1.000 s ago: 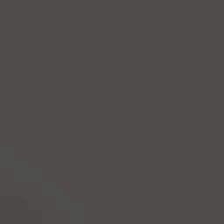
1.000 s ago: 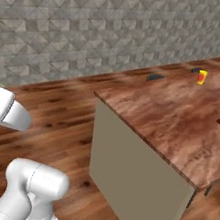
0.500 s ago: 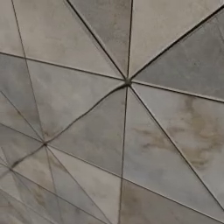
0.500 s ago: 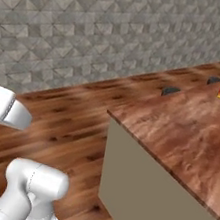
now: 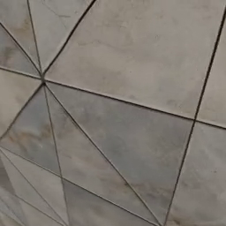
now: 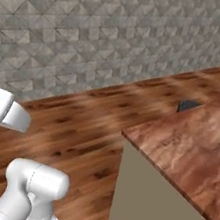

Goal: Gather the corn and mushroom from the fridge and place them on a tray on the dining counter. Then gather the chicken drumstick and fish from the fridge and place them on the other tray.

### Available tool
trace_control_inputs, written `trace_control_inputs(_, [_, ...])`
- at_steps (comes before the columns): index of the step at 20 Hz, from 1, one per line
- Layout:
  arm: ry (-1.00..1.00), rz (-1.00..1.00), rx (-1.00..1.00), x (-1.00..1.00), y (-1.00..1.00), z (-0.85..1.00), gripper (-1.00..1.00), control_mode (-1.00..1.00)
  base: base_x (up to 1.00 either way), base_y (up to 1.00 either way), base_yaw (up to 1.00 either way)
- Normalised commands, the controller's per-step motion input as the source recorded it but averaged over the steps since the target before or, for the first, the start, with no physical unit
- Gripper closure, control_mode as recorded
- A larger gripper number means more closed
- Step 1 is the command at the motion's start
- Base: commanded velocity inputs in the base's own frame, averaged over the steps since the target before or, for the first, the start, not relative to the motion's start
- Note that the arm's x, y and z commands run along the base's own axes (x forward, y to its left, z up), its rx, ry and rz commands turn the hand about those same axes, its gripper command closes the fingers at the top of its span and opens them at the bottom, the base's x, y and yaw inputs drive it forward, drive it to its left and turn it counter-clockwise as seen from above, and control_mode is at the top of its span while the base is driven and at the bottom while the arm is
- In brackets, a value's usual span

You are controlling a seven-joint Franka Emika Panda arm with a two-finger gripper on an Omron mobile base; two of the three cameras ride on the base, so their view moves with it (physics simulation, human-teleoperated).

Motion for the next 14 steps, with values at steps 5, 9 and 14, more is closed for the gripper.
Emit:
trace_control_inputs(5, [0.00, 0.00, 0.00, 0.00, 0.00, 0.00, -1.00, 1.00, 1.00, 0.51, -0.10])
trace_control_inputs(9, [0.00, 0.00, 0.00, 0.00, 0.00, 0.00, -1.00, 1.00, 1.00, 0.65, -0.20])
trace_control_inputs(14, [0.00, 0.00, 0.00, 0.00, 0.00, 0.00, -1.00, 1.00, 1.00, 0.52, -0.28])
